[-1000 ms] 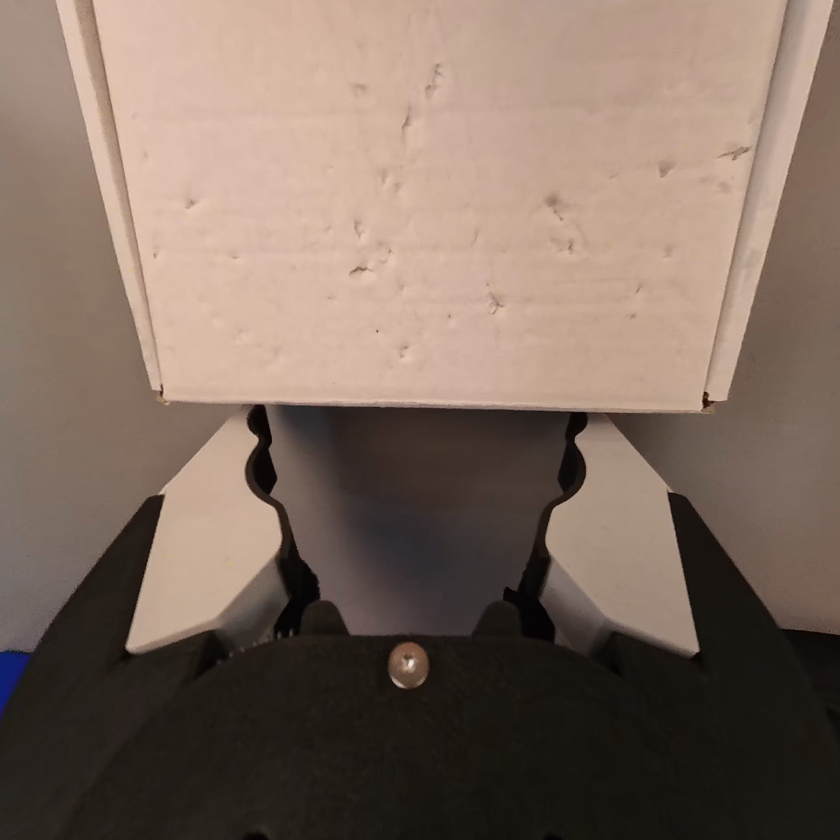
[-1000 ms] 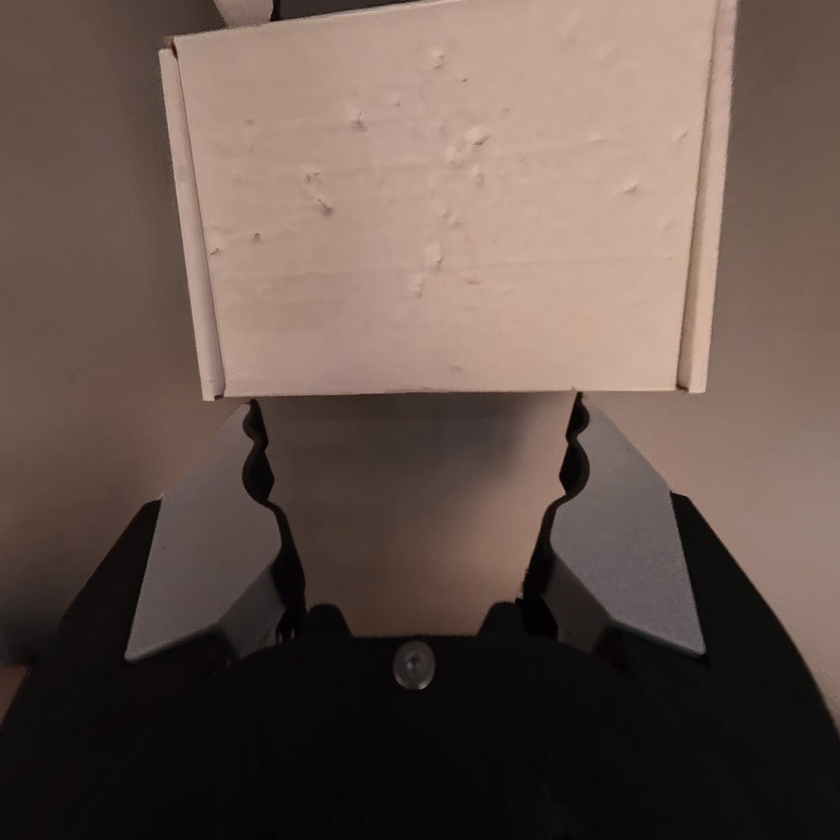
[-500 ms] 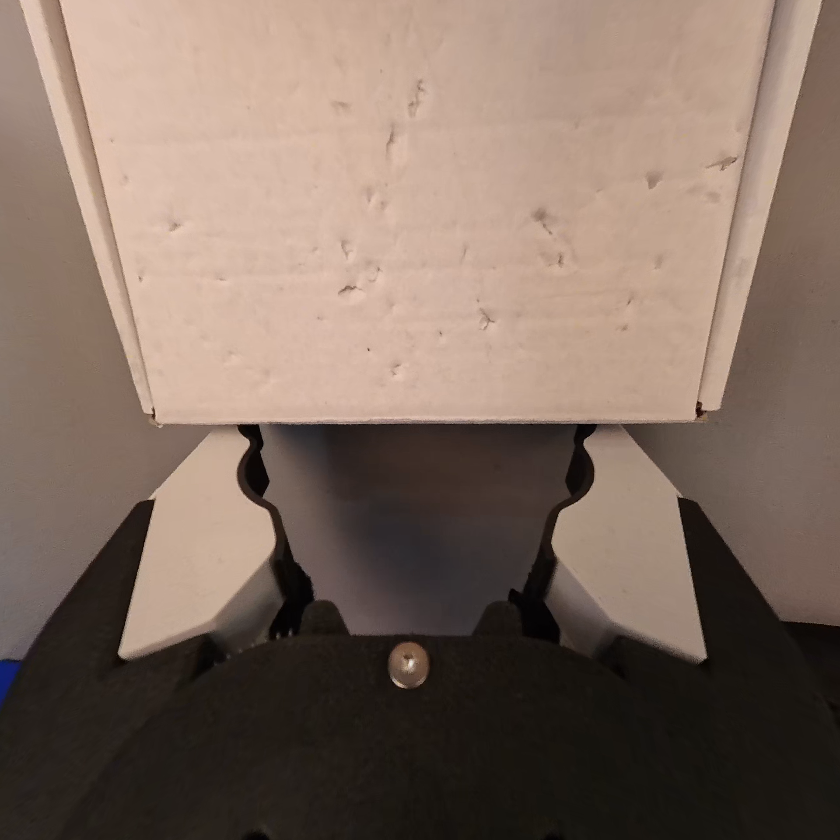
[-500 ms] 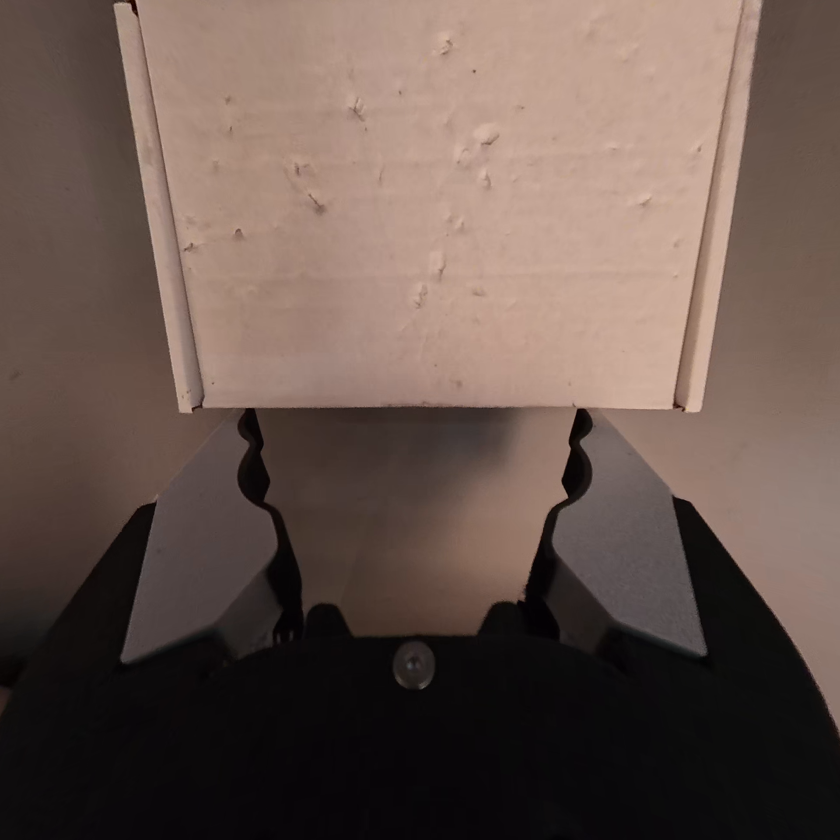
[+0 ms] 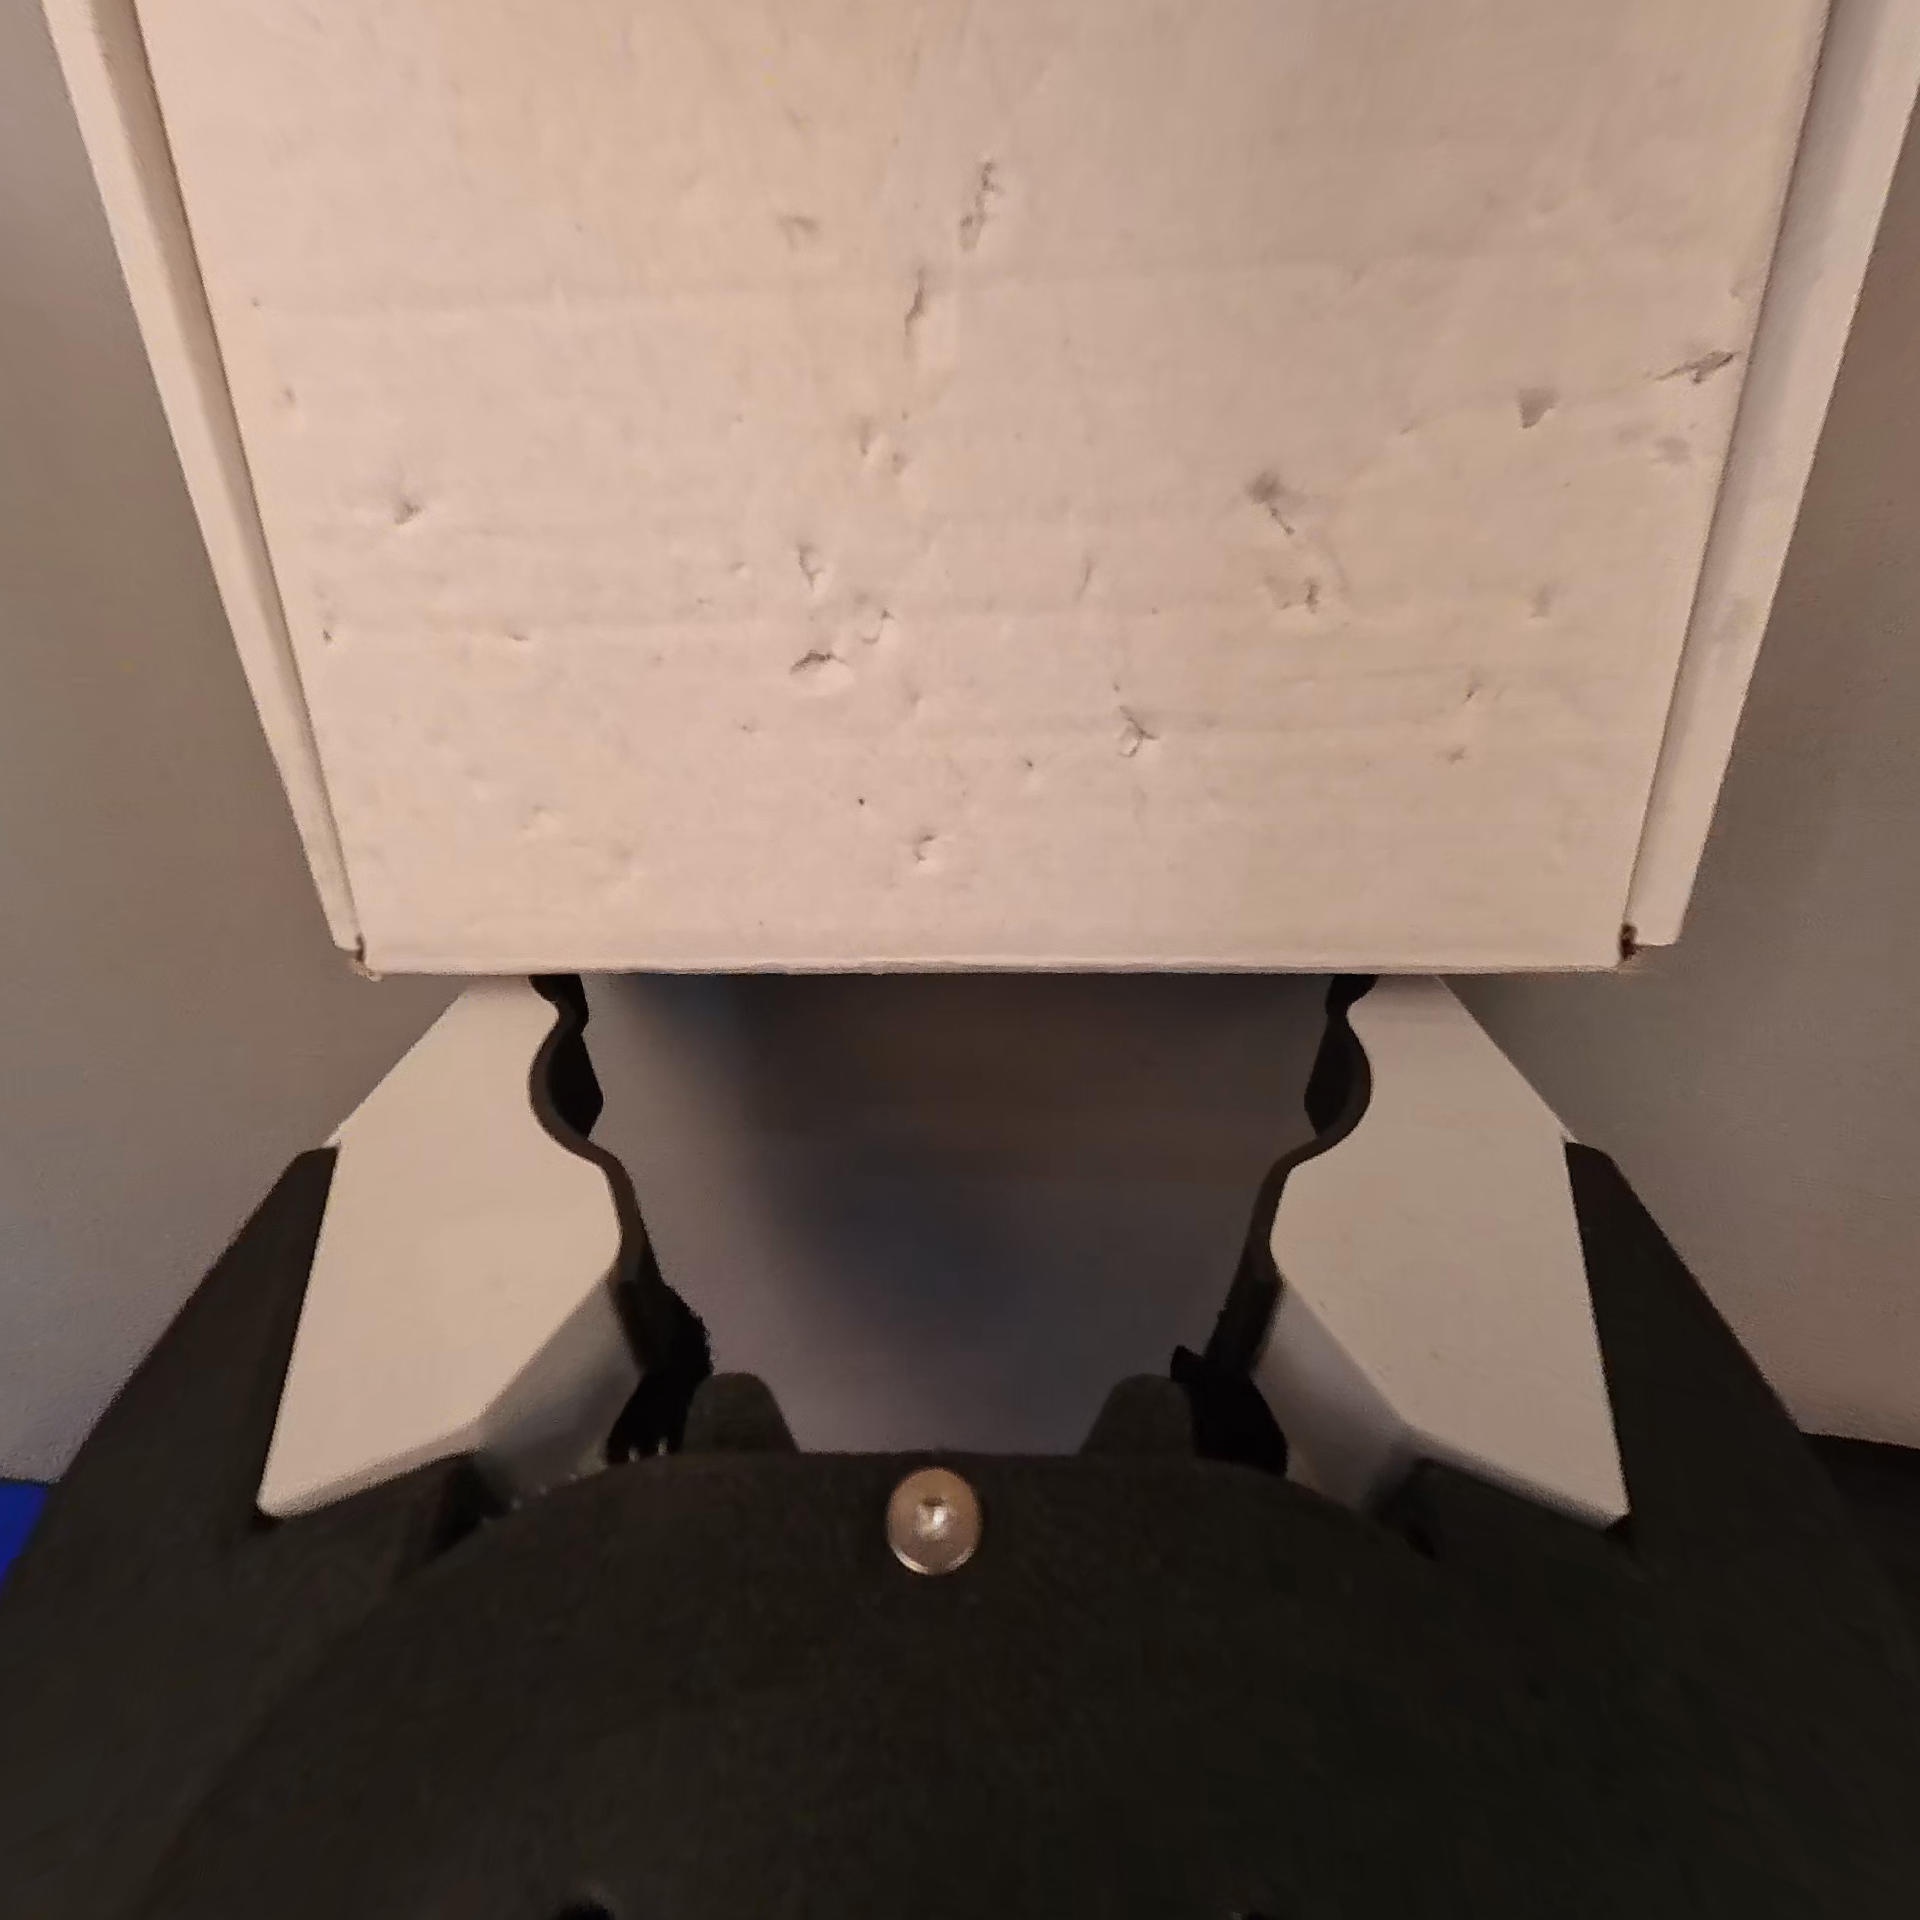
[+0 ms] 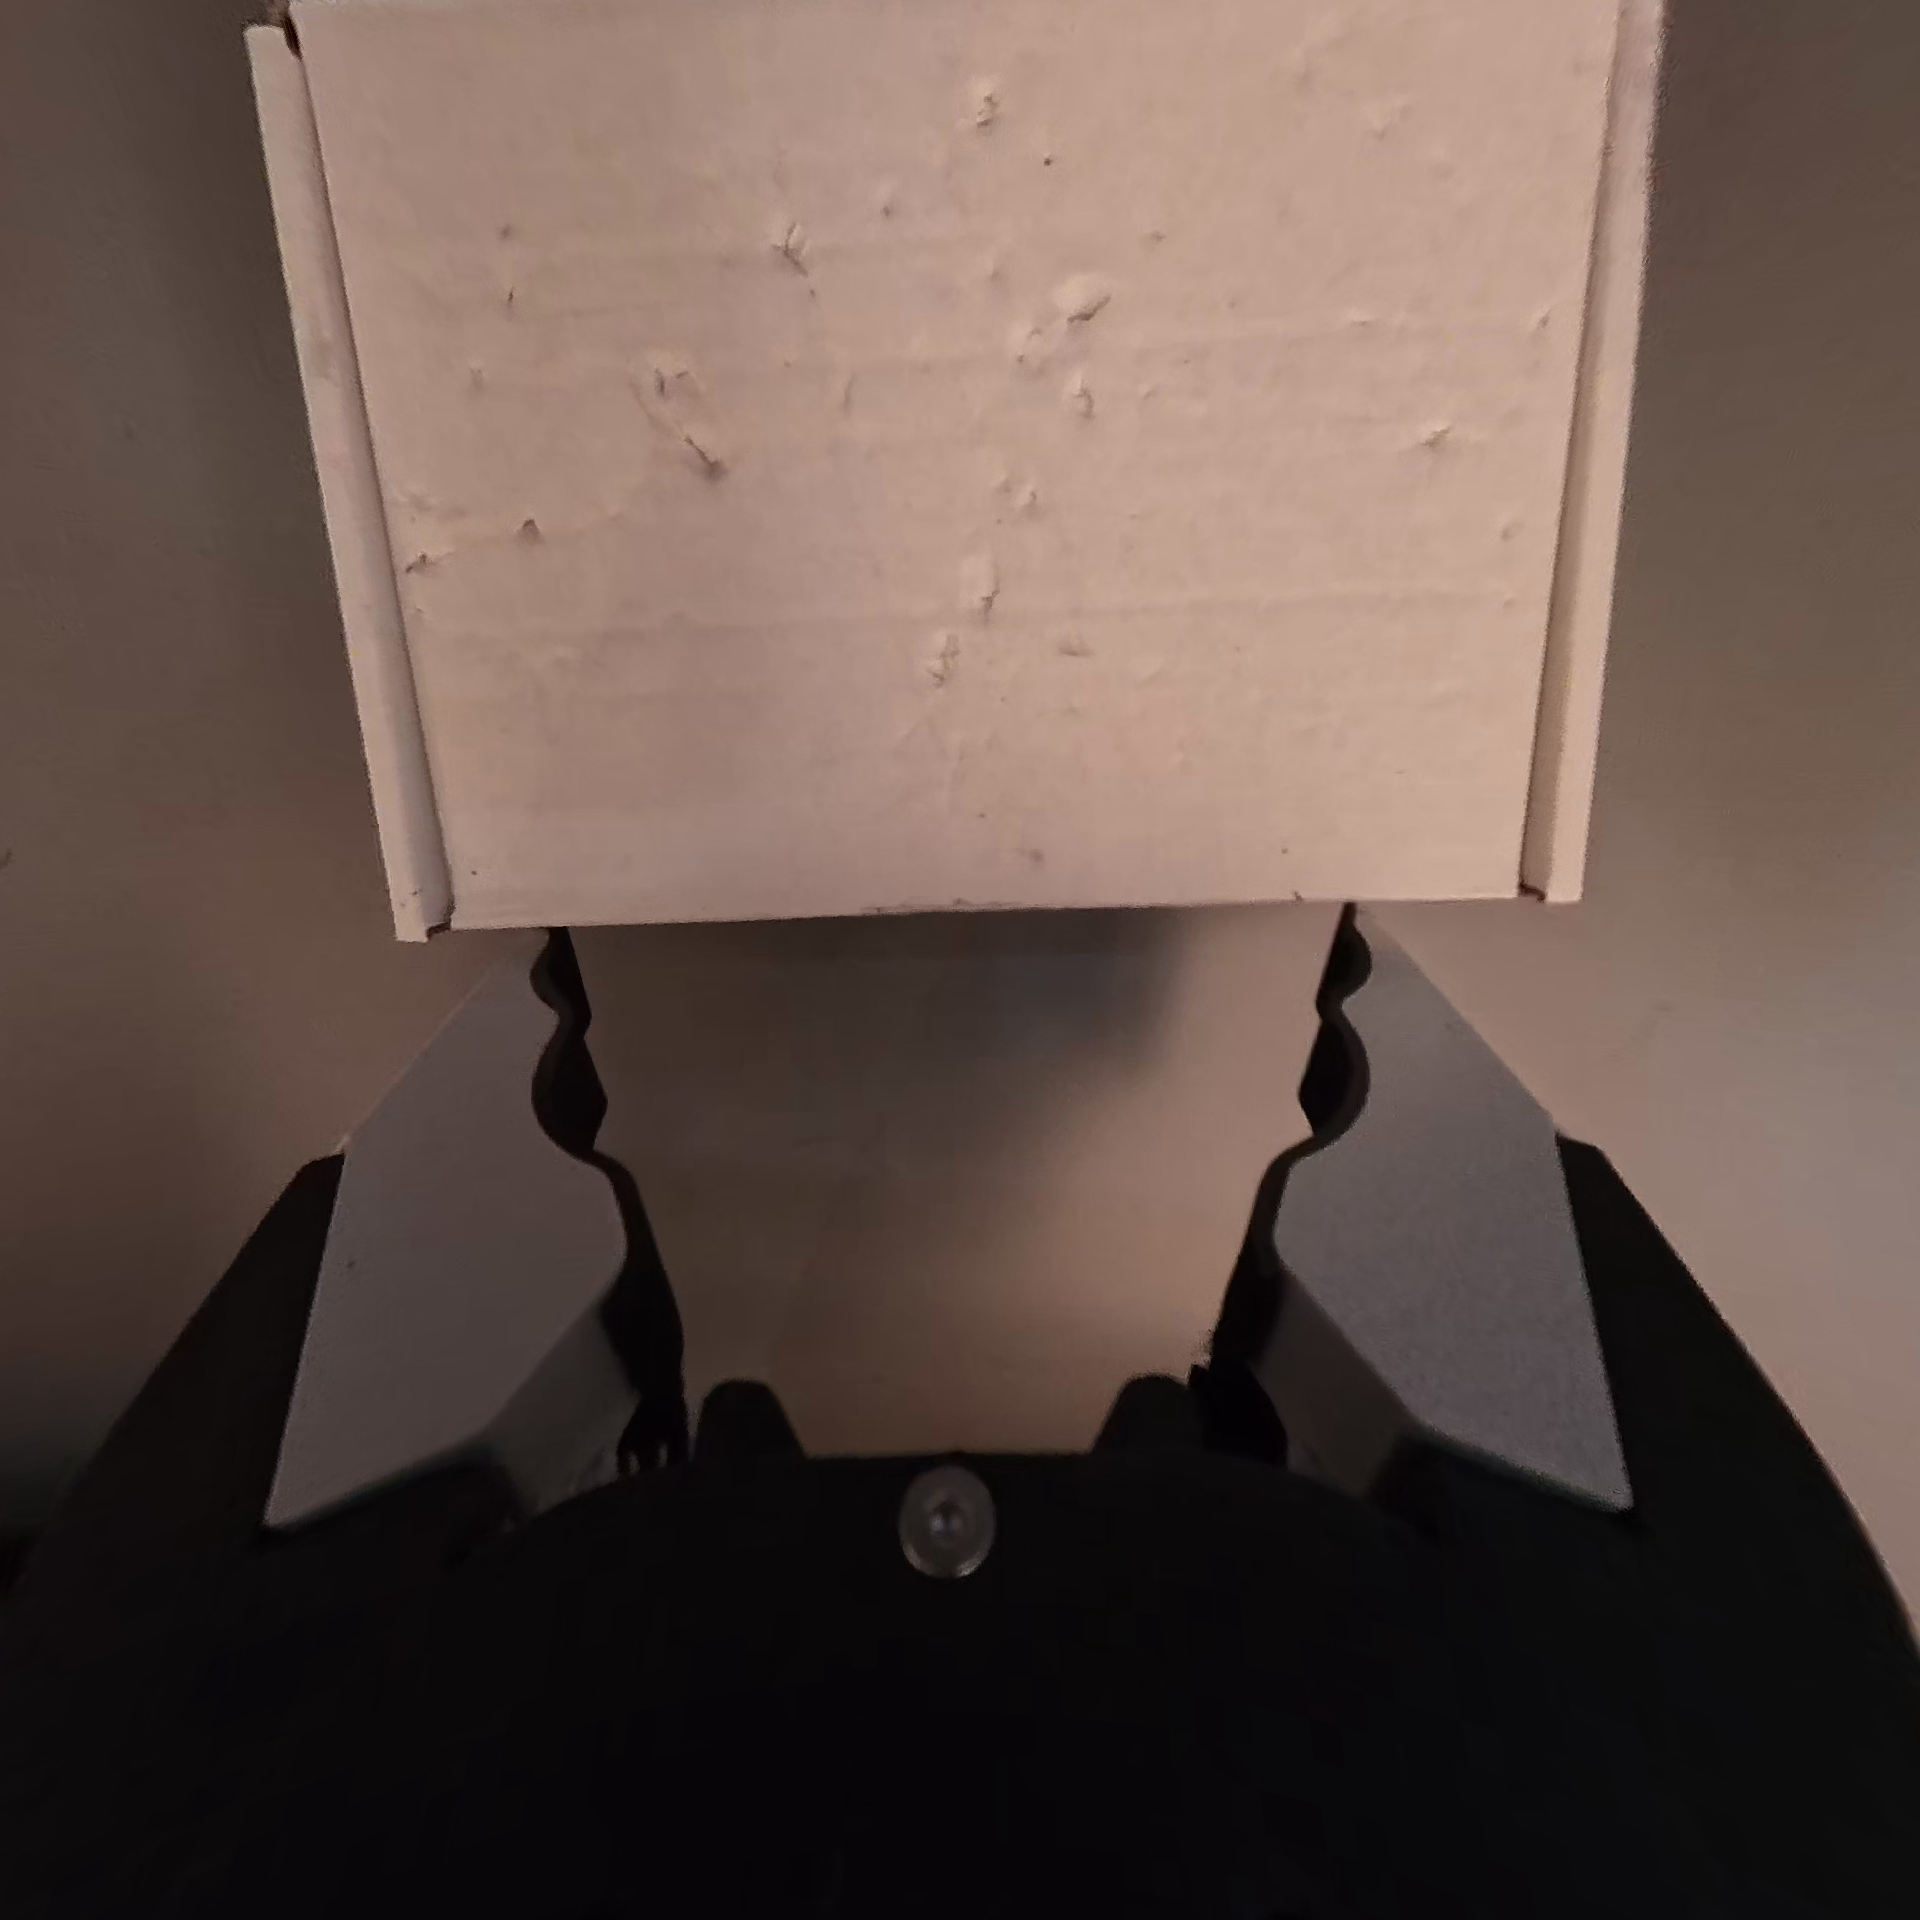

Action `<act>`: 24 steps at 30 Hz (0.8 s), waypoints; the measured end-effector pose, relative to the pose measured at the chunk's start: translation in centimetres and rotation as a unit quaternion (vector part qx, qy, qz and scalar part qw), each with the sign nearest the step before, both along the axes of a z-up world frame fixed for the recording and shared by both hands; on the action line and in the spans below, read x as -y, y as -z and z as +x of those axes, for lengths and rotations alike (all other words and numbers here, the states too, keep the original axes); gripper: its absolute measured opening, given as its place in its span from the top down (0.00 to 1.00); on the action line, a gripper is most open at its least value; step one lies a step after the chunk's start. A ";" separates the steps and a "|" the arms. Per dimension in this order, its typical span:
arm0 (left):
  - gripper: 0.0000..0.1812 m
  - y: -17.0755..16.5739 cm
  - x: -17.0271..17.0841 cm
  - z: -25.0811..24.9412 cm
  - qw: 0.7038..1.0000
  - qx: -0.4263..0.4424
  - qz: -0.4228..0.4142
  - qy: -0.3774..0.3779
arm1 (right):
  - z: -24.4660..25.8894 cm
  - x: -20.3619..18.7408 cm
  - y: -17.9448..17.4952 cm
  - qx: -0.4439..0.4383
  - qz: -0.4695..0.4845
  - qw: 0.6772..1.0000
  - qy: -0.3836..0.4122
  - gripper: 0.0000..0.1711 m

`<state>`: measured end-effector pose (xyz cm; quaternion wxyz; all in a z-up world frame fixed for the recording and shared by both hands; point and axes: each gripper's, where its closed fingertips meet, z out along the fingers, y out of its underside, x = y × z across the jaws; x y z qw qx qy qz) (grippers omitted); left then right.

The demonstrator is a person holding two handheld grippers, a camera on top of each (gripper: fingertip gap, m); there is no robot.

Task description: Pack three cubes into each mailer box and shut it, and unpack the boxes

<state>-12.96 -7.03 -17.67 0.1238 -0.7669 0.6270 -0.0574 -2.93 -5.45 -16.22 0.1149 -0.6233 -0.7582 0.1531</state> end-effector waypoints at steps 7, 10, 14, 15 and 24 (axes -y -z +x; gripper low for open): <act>0.24 0.3 0.3 0.0 1.000 0.008 -0.021 -0.007 | -0.5 0.0 0.0 -0.021 -0.002 1.000 -0.011 0.20; 0.24 0.3 0.3 0.0 1.000 0.002 -0.024 -0.009 | -0.5 0.0 0.0 -0.021 -0.005 1.000 -0.011 0.20; 0.24 0.4 0.3 0.0 1.000 -0.002 -0.025 -0.010 | -0.5 0.0 0.0 -0.014 -0.002 1.000 -0.011 0.20; 0.24 0.4 0.3 0.0 1.000 -0.002 -0.026 -0.010 | -0.5 0.0 0.0 -0.014 -0.002 1.000 -0.010 0.20; 0.23 0.3 0.3 1.1 1.000 0.018 -0.020 -0.015 | 2.1 -1.6 -0.2 0.021 -0.007 0.998 0.058 0.16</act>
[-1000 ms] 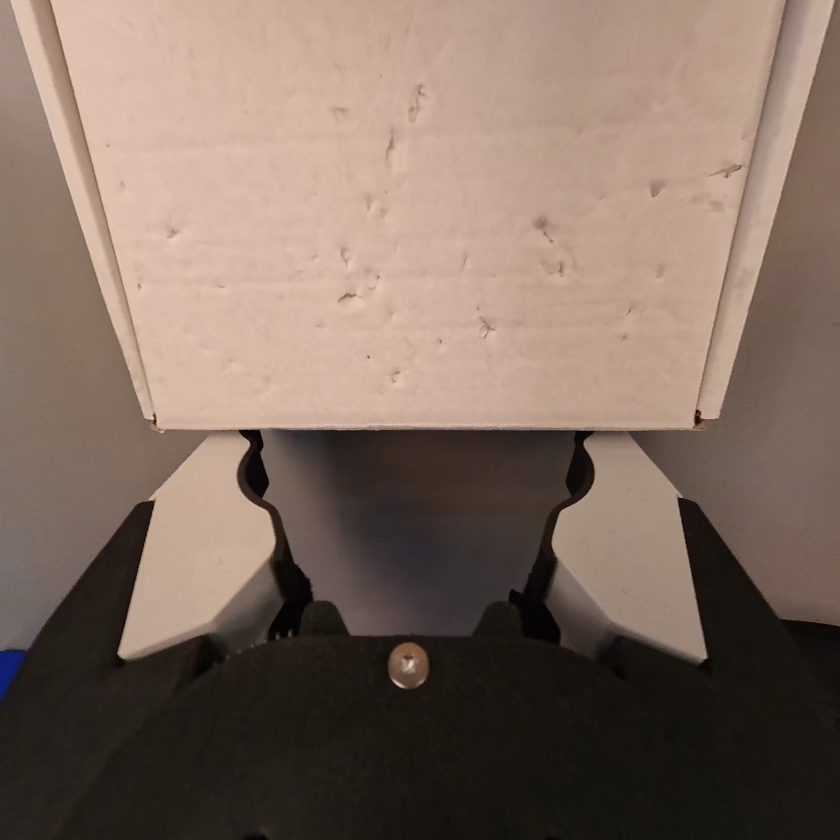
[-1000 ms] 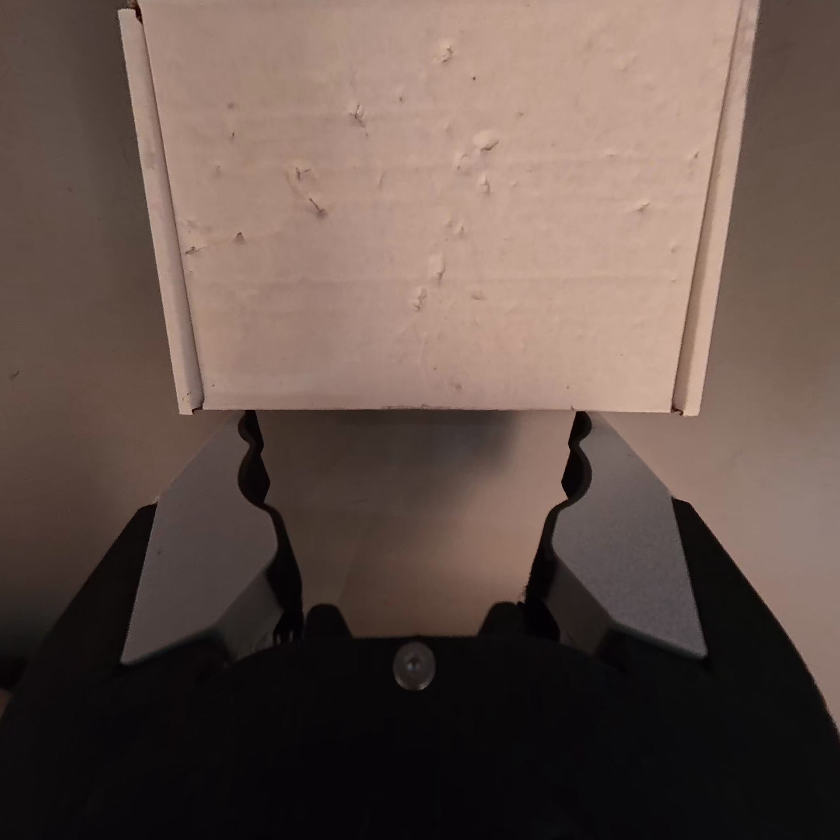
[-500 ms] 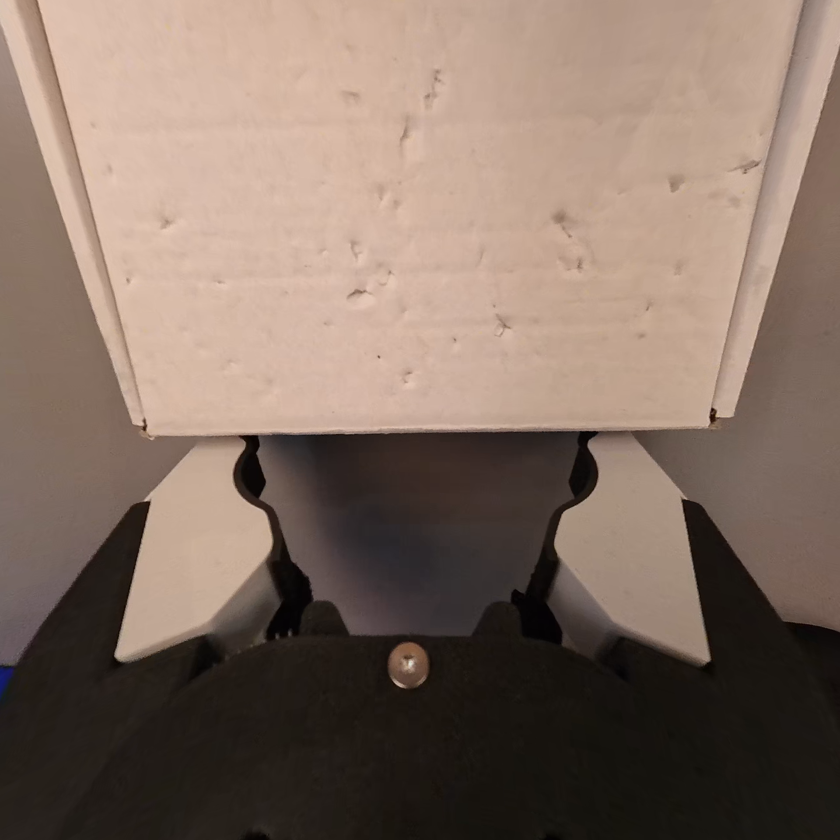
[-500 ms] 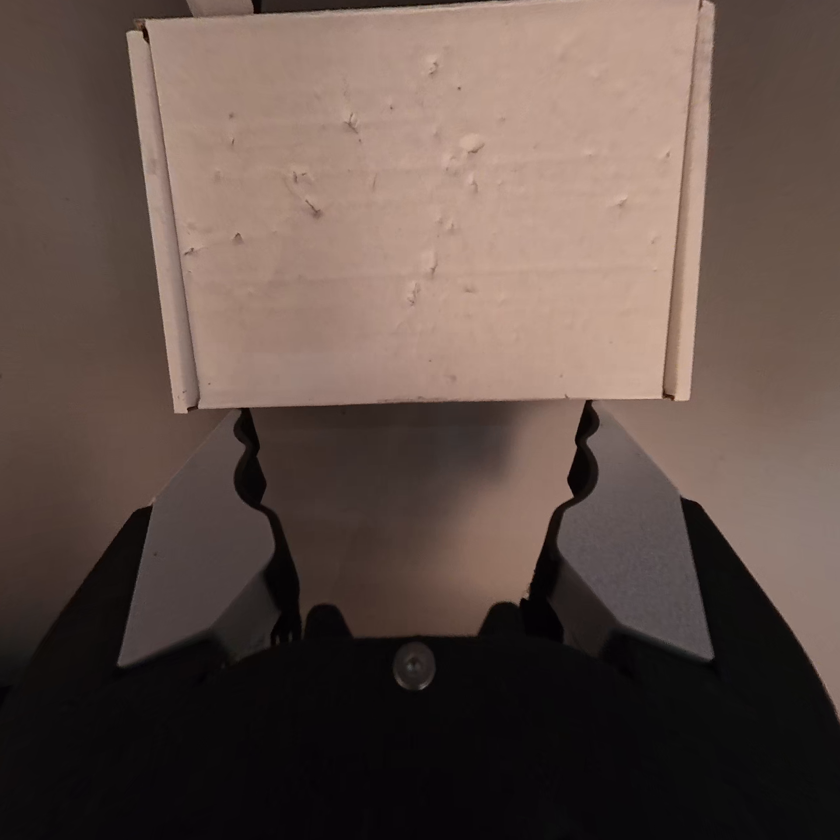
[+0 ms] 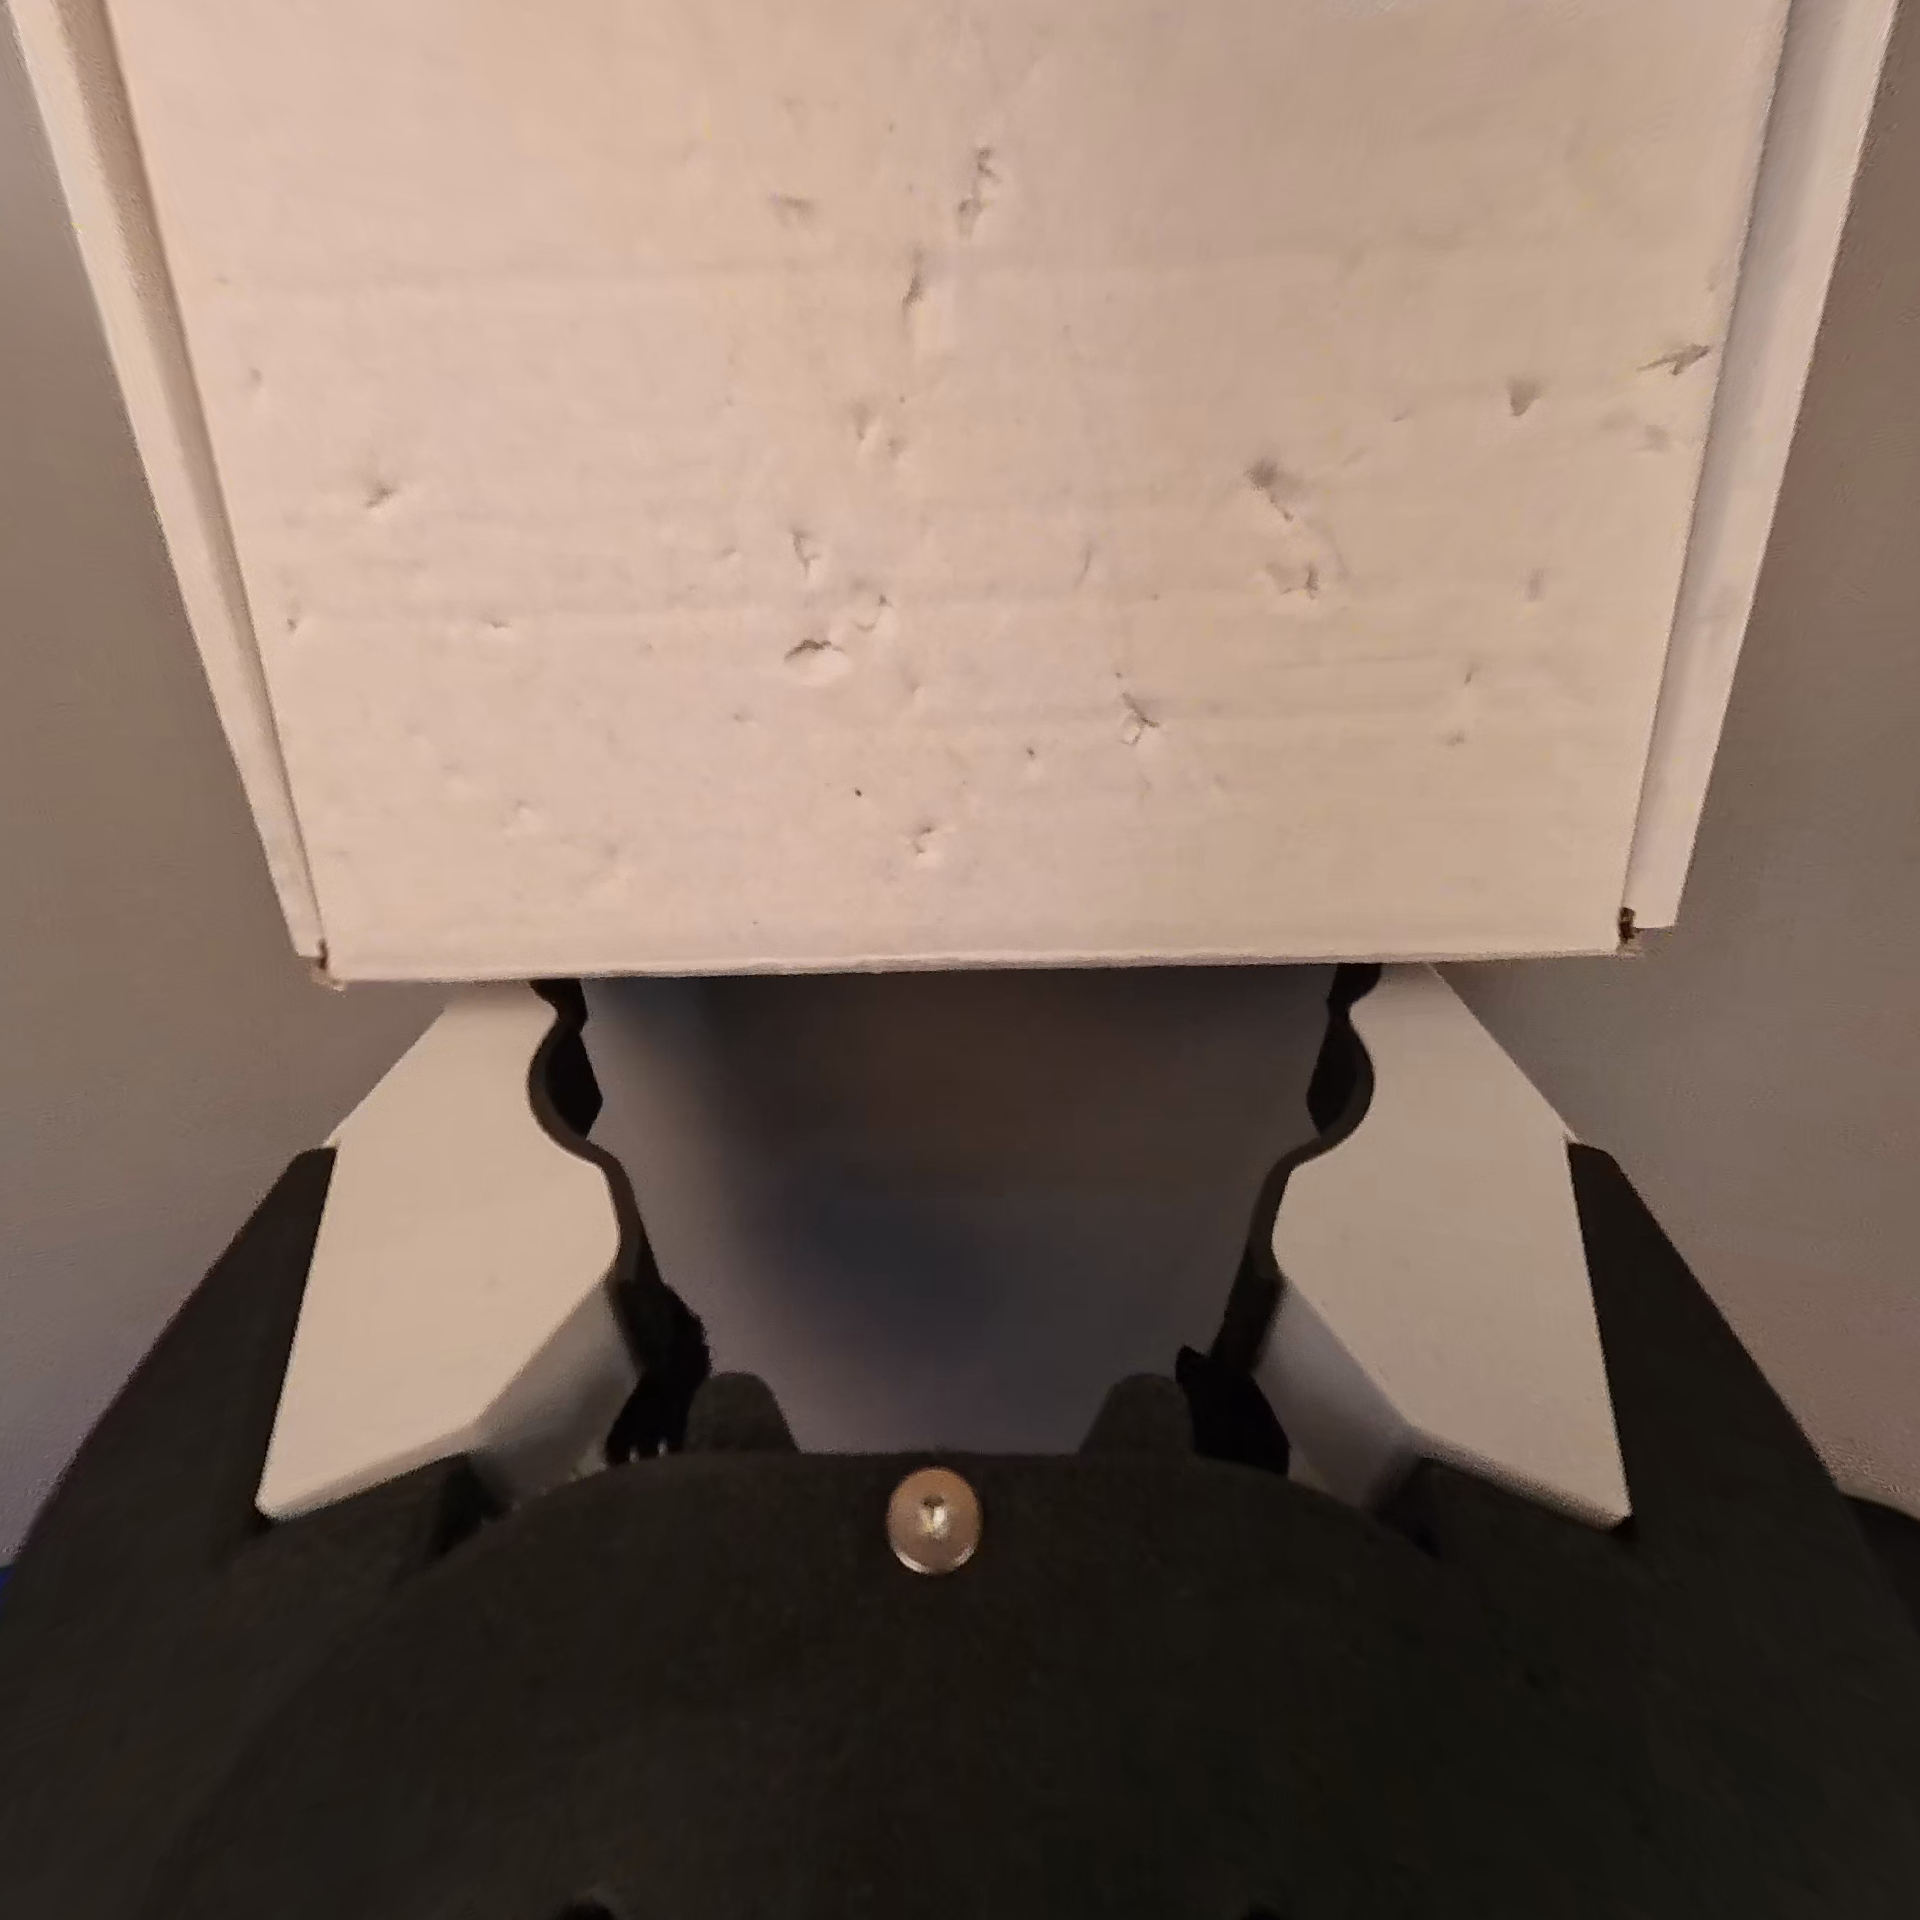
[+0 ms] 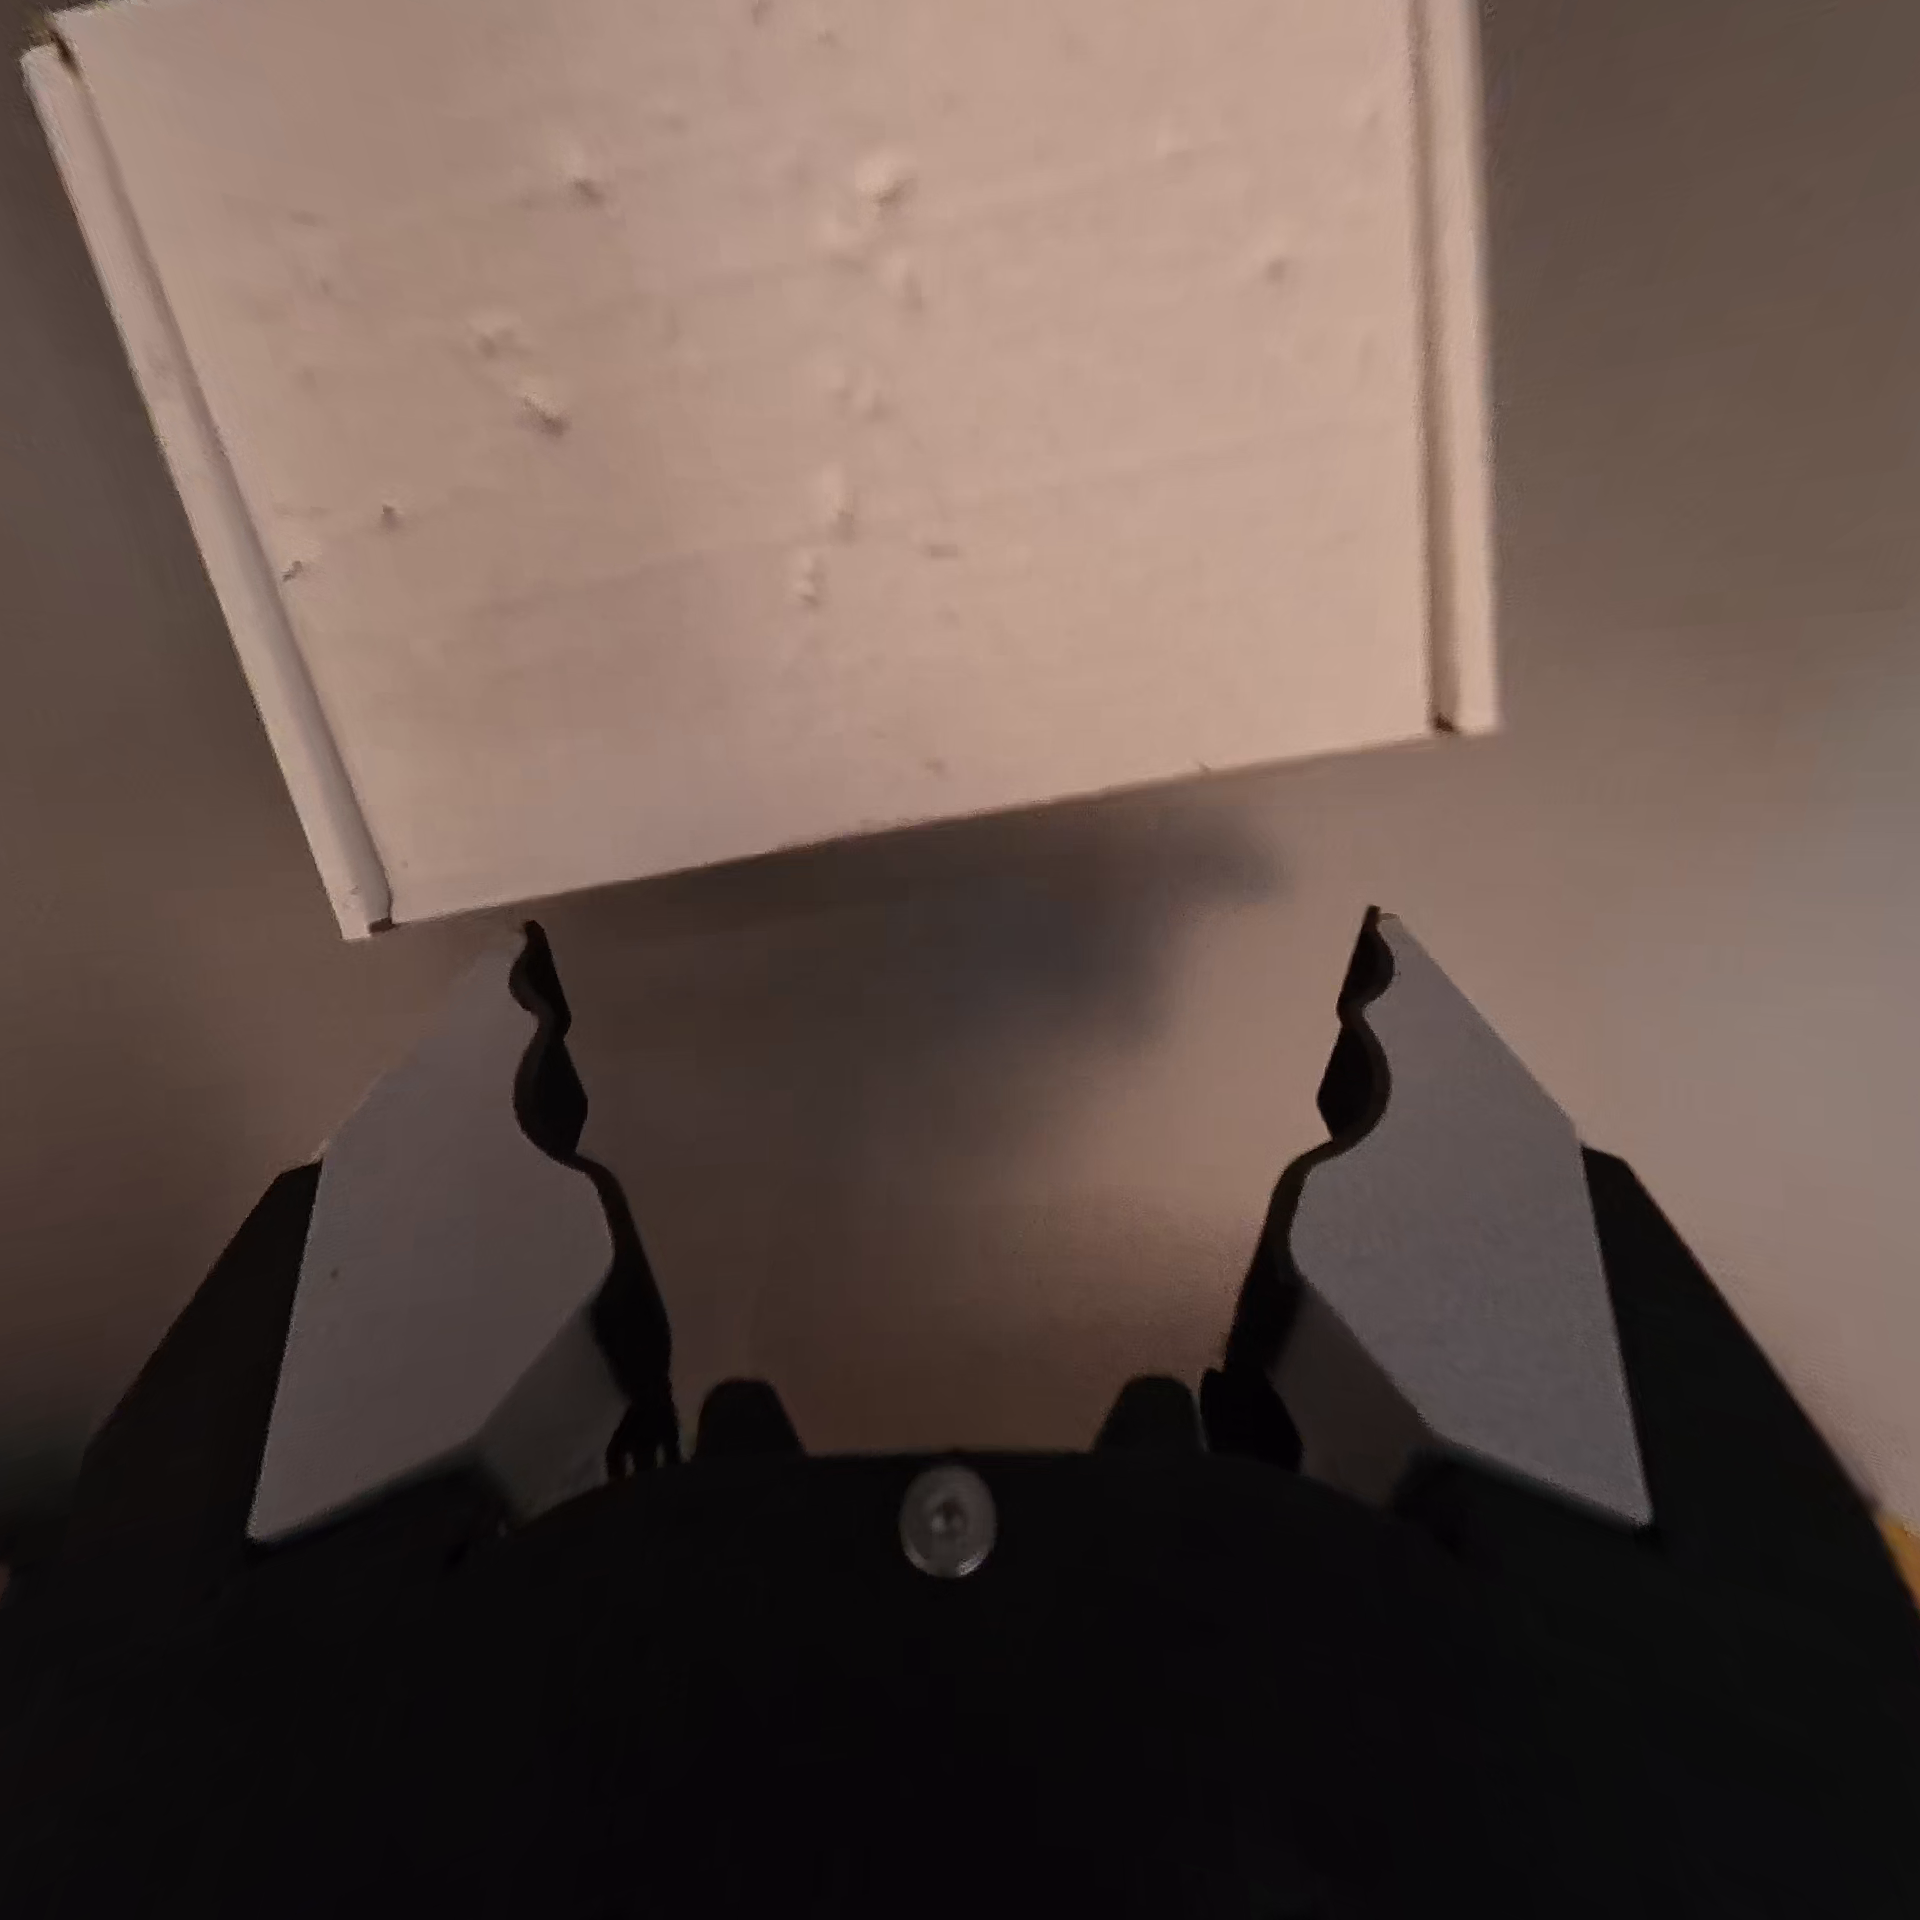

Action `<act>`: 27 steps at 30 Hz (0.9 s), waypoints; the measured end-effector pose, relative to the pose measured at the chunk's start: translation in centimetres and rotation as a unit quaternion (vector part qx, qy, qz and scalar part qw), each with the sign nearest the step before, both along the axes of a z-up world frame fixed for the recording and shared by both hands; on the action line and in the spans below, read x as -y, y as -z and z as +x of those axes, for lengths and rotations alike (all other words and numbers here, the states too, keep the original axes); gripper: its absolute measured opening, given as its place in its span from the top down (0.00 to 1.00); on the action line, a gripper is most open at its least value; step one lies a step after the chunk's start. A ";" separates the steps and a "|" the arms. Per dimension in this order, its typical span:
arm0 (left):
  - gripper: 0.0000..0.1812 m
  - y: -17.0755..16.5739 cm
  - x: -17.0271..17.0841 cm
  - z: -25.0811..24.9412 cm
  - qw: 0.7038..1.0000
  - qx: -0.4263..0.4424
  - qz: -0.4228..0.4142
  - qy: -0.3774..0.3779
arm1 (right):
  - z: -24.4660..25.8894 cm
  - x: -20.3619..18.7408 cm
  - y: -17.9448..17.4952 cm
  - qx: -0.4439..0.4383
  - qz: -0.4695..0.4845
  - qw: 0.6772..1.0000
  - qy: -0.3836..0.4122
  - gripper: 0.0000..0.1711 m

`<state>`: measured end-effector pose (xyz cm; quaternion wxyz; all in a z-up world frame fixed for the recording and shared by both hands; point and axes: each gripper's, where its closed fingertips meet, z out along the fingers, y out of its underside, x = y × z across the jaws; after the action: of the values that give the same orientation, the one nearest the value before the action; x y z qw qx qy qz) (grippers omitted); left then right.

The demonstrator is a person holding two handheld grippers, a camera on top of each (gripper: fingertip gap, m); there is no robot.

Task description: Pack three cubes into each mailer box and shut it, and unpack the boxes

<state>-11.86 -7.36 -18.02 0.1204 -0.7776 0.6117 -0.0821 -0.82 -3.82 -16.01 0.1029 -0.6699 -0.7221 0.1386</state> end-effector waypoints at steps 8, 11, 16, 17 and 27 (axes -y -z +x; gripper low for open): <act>0.17 -0.3 2.1 0.7 0.999 -0.014 -0.049 -0.008 | 0.9 -1.1 -7.6 -0.173 -0.032 0.964 0.199 0.20; 0.17 -0.9 2.6 -0.1 0.998 -0.030 -0.057 -0.009 | -0.7 -0.9 -8.9 -0.192 0.003 0.945 0.266 0.20; 0.16 -4.4 2.2 -3.5 0.999 -0.042 -0.009 -0.031 | -2.7 0.1 -7.1 -0.163 0.016 0.895 0.415 0.18; 0.16 -5.7 2.1 -4.0 0.999 -0.032 0.006 -0.036 | -3.2 0.4 -6.7 -0.159 0.012 0.886 0.436 0.15; 0.18 -13.5 2.3 -6.4 0.990 0.056 0.118 -0.054 | -5.6 1.6 -2.5 0.000 0.111 0.872 0.476 0.12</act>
<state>-18.22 -9.71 -4.52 0.2497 -0.7837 0.5668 -0.0458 -6.40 -5.41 -13.50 0.2301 -0.9167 -0.3265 -0.0077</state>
